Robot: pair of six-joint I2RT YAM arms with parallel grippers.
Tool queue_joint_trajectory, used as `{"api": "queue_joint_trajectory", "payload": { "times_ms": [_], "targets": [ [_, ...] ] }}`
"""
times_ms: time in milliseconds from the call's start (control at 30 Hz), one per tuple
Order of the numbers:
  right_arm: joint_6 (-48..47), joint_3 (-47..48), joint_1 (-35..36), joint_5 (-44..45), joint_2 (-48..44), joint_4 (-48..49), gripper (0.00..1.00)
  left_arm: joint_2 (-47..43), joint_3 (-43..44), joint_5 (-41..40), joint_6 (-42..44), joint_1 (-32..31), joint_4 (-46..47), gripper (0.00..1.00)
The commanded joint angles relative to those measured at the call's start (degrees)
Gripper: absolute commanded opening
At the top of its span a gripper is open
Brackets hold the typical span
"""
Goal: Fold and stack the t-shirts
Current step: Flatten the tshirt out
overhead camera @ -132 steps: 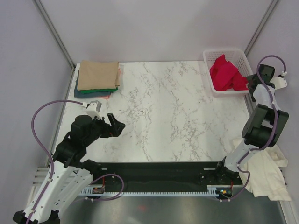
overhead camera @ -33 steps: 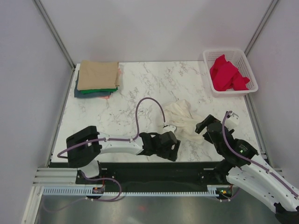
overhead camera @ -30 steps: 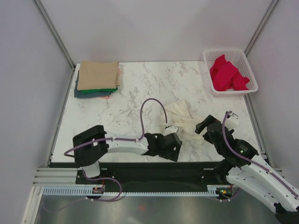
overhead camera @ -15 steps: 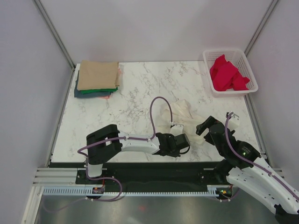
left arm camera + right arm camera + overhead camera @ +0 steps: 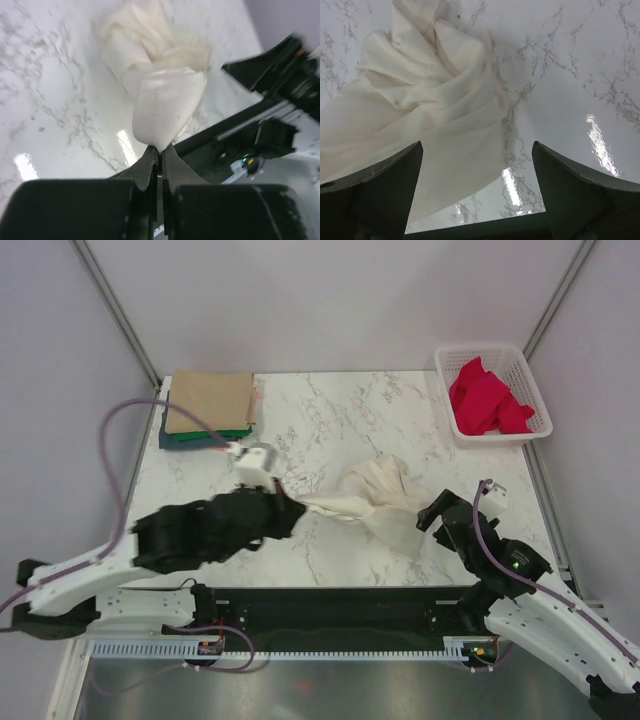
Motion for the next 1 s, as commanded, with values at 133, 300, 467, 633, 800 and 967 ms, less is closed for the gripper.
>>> {"api": "queue_joint_trajectory", "payload": {
  "times_ms": [133, 300, 467, 633, 800, 967],
  "targets": [
    [1.10, -2.98, 0.01, -3.04, 5.51, 6.34, 0.98, -23.68, -11.40, -11.91, 2.14, 3.22, -14.54, 0.02],
    [1.89, -6.06, 0.01, -9.63, 7.71, 14.40, 0.98, -34.14, -23.18, -11.99, -1.81, 3.22, -14.27, 0.02],
    [3.72, -12.91, 0.01, -18.60, 10.52, 26.37, 0.92, -39.96, -23.81, -14.18, -0.15, 3.22, -12.61, 0.02],
    [7.51, -20.20, 0.27, -24.85, 15.44, 39.74, 0.85, -37.86, -23.72, -13.58, 0.19, 3.22, -12.34, 0.02],
    [7.25, -20.92, 0.54, -23.97, 20.71, 43.52, 0.77, -35.13, -23.37, -13.14, 0.72, 3.22, -12.34, 0.02],
    [5.84, -20.30, 0.45, -20.38, 23.53, 44.50, 0.70, -36.62, -23.54, -13.40, 0.46, 3.13, -12.34, 0.02]
  ]
}}
